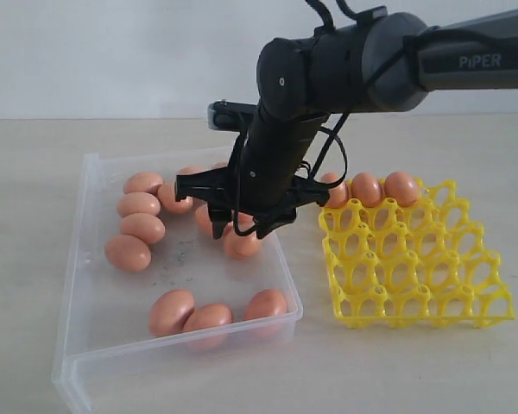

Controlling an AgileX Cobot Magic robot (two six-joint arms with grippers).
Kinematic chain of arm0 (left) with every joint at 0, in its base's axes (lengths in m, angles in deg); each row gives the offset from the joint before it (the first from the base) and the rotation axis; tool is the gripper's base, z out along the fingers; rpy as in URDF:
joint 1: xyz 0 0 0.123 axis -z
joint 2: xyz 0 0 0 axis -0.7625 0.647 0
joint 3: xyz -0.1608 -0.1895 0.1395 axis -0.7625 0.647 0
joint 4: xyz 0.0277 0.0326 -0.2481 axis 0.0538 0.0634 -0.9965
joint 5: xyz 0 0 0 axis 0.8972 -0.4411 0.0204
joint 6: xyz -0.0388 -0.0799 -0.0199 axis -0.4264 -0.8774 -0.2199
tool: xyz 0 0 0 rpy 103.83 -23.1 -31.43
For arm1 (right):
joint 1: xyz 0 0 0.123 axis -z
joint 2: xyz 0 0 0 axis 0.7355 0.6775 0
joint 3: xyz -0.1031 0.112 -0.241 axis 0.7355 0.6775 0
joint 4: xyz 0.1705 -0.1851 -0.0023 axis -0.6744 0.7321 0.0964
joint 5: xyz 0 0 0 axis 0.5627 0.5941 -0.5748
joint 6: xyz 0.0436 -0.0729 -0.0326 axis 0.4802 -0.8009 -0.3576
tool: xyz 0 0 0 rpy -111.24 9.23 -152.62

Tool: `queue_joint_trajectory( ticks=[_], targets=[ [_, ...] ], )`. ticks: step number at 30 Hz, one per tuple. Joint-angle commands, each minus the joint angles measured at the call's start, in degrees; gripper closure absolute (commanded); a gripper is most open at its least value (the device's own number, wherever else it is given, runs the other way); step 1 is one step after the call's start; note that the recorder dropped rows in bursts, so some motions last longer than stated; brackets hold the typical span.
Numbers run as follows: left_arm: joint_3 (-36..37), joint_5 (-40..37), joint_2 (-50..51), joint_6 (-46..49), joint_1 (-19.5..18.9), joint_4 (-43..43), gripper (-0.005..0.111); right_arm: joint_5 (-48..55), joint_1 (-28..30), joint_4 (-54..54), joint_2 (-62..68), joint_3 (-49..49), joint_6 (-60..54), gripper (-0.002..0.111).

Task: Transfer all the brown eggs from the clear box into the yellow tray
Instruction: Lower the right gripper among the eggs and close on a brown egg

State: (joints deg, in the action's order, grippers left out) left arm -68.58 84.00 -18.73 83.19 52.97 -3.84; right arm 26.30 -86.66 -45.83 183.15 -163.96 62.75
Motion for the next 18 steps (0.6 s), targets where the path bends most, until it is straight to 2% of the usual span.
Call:
queue_joint_trajectory(
  ticks=[1,10,18],
  targets=[
    [-0.13,0.9,0.23,0.26,0.16,-0.26,0.103,1.57,0.16,0.76,3.11,-0.06,0.82,0.058],
    [-0.13,0.9,0.23,0.26,0.16,-0.26,0.103,-8.55,0.16,0.86,5.65,-0.06,1.75,0.058],
    [-0.13,0.9,0.23,0.26,0.16,-0.26,0.103,-9.26,2.51,1.2,5.65,-0.06,3.96,0.058]
  ],
)
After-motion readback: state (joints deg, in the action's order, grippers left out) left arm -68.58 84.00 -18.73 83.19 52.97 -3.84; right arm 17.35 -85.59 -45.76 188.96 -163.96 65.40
